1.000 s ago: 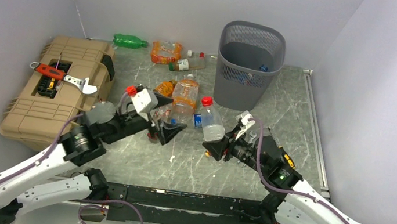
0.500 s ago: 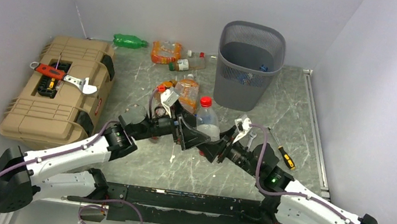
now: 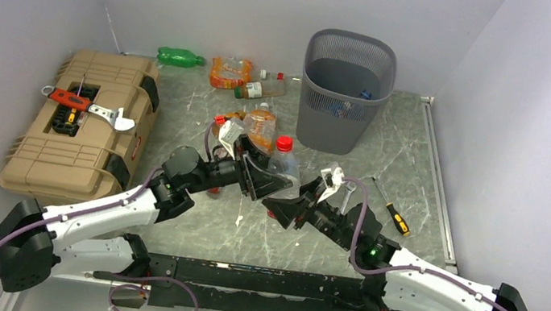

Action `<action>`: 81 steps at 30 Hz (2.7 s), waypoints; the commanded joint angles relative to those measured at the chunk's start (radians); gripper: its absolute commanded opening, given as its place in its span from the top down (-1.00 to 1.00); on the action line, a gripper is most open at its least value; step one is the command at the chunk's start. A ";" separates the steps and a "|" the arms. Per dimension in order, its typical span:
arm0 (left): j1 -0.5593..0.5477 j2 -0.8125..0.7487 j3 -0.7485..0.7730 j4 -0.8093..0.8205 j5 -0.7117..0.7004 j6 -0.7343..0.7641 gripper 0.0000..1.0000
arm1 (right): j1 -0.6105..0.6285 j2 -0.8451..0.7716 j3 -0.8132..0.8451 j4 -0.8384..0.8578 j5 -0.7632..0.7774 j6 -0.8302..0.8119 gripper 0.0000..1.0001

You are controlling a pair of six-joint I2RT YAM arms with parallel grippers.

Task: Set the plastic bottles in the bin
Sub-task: Place the plastic bottle in the trash bin.

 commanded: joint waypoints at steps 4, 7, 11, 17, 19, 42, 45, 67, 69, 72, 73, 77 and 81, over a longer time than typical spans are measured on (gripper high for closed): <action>-0.013 0.033 -0.026 0.181 0.100 -0.070 0.29 | 0.031 0.020 0.035 -0.036 0.010 -0.010 -0.46; -0.014 0.005 -0.029 0.137 0.095 -0.051 0.35 | 0.032 -0.035 0.056 -0.116 0.045 -0.011 -0.67; -0.013 -0.080 -0.033 0.020 0.048 0.010 0.39 | 0.032 -0.135 0.118 -0.309 0.046 -0.029 -0.81; -0.011 -0.243 -0.005 -0.214 -0.016 0.139 0.49 | 0.032 -0.270 0.231 -0.589 0.000 -0.065 -0.83; -0.012 -0.286 0.031 -0.324 -0.022 0.202 0.52 | 0.032 -0.297 0.290 -0.658 0.008 -0.078 -0.83; -0.005 -0.560 0.127 -0.924 -0.217 0.888 0.70 | 0.031 0.103 0.701 -0.617 0.168 -0.061 -0.61; 0.016 -0.579 0.112 -0.933 -0.178 0.851 0.71 | 0.033 0.155 0.701 -0.576 0.107 -0.070 -0.63; 0.087 -0.481 0.095 -0.902 -0.061 0.761 0.71 | 0.055 0.332 0.709 -0.474 0.052 -0.037 -0.50; 0.089 -0.481 0.095 -0.902 -0.060 0.761 0.71 | 0.055 0.331 0.693 -0.452 0.056 -0.024 -0.43; 0.087 -0.481 0.094 -0.902 -0.058 0.760 0.70 | 0.055 0.328 0.683 -0.436 0.085 -0.009 -0.25; 0.088 -0.480 0.094 -0.902 -0.058 0.760 0.70 | 0.055 0.328 0.682 -0.433 0.087 -0.004 -0.17; 0.087 -0.481 0.092 -0.901 -0.055 0.759 0.69 | 0.055 0.325 0.673 -0.413 0.076 0.008 0.02; 0.087 -0.479 0.092 -0.901 -0.052 0.758 0.69 | 0.055 0.346 0.689 -0.434 0.059 0.014 0.00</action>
